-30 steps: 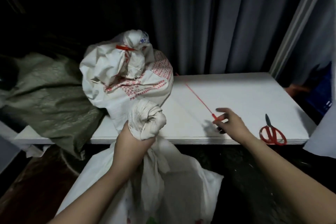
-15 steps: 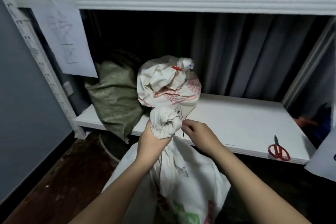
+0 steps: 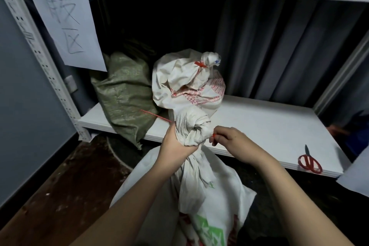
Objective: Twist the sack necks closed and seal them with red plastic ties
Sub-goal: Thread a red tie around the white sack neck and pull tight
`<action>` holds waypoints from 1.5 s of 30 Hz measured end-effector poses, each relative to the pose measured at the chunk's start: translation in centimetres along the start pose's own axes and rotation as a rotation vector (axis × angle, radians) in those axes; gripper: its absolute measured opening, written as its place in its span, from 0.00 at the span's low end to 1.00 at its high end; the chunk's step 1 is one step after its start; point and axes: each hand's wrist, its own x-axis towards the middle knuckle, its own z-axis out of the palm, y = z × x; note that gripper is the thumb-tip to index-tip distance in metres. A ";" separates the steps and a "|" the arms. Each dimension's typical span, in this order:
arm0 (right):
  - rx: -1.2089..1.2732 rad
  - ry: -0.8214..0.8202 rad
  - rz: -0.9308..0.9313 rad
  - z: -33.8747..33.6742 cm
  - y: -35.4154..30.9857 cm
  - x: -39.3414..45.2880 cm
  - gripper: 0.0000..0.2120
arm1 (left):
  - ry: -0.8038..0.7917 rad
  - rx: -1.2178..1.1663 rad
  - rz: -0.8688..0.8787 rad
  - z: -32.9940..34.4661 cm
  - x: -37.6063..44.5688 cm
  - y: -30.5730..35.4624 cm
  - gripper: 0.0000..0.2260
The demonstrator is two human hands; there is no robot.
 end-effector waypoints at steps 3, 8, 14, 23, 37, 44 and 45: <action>-0.192 0.053 -0.011 -0.2 -0.4 -0.1 0.11 | 0.050 0.067 -0.003 0.3 0.1 0.0 0.24; -0.401 0.178 0.067 0.3 -2.6 -2.1 0.10 | 0.169 0.152 0.000 0.4 -0.2 0.4 0.23; -0.522 0.351 0.045 3.0 -5.4 -3.5 0.12 | 0.225 0.150 -0.044 0.9 -0.1 -0.1 0.24; -0.411 0.373 0.011 5.2 -6.7 -2.9 0.10 | 0.278 0.271 -0.111 1.0 -0.2 0.8 0.27; -0.223 0.394 0.083 4.6 -5.6 -2.3 0.21 | 0.155 0.309 -0.003 0.2 -1.8 2.4 0.31; -0.037 0.415 0.120 4.6 -4.7 -1.8 0.18 | -0.148 0.440 0.172 -2.7 -2.3 1.8 0.37; -0.028 0.415 0.125 4.6 -4.7 -1.8 0.18 | -0.156 0.468 0.195 -3.0 -2.1 1.7 0.36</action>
